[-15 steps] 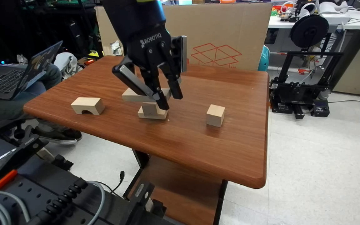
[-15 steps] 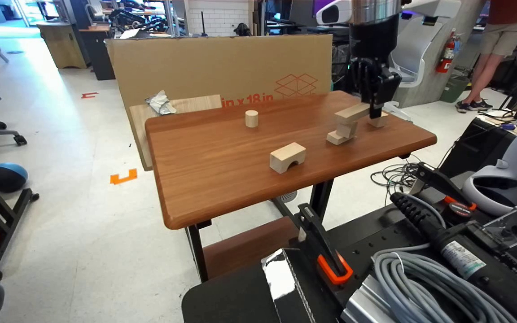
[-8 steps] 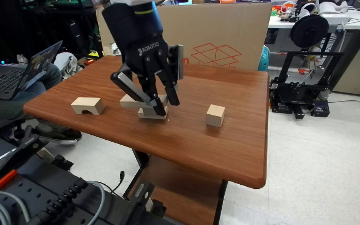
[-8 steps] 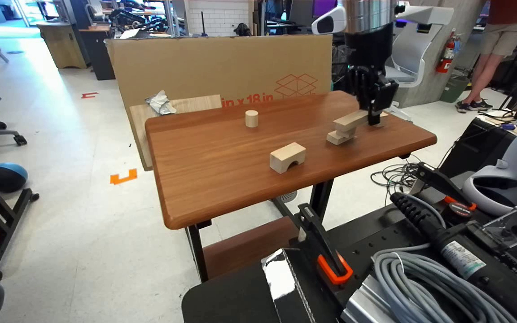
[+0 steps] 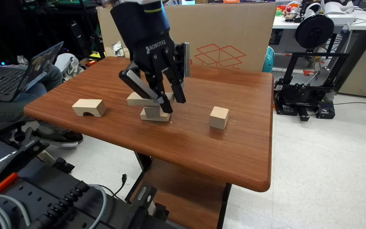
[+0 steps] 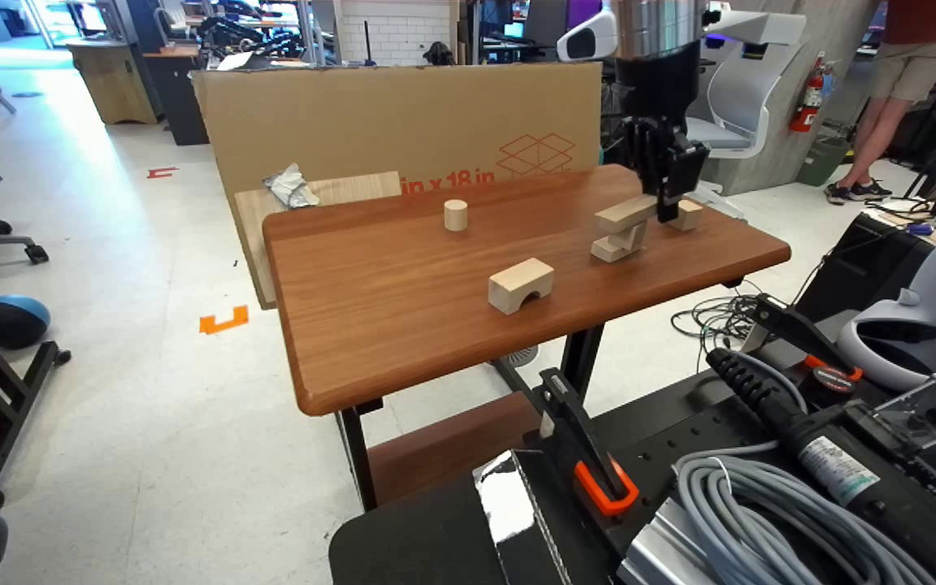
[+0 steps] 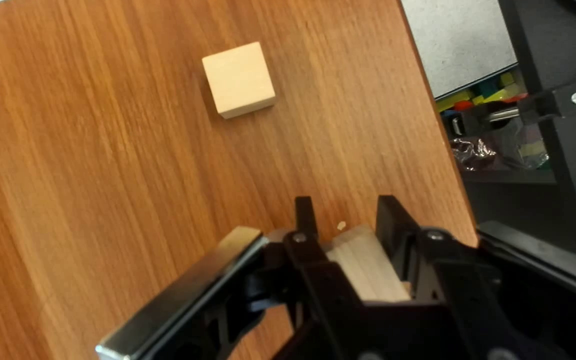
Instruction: Put the longer rectangular block on top of the cube
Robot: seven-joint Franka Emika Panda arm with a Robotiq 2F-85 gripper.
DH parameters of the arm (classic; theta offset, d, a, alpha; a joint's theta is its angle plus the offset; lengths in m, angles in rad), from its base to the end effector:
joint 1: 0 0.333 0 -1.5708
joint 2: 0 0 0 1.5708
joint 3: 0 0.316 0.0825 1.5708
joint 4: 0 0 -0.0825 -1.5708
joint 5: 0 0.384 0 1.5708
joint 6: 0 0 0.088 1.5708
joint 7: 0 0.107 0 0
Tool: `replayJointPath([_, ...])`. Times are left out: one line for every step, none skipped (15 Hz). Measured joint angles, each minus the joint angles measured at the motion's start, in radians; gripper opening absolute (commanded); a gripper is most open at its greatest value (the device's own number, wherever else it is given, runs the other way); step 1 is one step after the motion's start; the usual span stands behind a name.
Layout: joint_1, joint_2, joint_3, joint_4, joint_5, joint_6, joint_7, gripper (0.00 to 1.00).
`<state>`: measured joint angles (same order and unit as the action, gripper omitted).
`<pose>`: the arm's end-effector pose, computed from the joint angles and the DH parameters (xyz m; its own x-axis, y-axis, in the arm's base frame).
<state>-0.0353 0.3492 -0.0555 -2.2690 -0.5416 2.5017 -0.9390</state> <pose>0.5213 -0.0449 0.1936 0.2483 0.9114 -0.3281 0.9662 -0.2575 0.0158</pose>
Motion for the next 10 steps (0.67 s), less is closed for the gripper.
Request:
replayJointPath([0.0,0.002,0.0,0.002,0.0,-0.002,0.0,0.62])
replayJointPath([0.0,0.005,0.0,0.003,-0.001,-0.004,0.003,0.69])
replayJointPath([0.0,0.007,0.0,0.004,-0.002,-0.006,0.006,0.76])
replayJointPath([0.0,0.01,0.0,0.006,-0.004,-0.009,0.01,0.82])
replayJointPath([0.0,0.013,0.0,0.009,-0.006,-0.011,0.016,0.91])
replayJointPath([0.0,0.016,0.0,0.01,-0.008,-0.012,0.024,0.97])
replayJointPath([0.0,0.016,0.0,0.01,-0.008,-0.013,0.033,1.0])
replayJointPath([0.0,0.016,0.0,0.011,-0.008,-0.013,0.045,1.0])
replayJointPath([0.0,0.012,0.0,0.014,-0.002,-0.01,0.061,1.0])
replayJointPath([-0.001,0.001,0.001,0.019,0.017,-0.01,0.076,1.0])
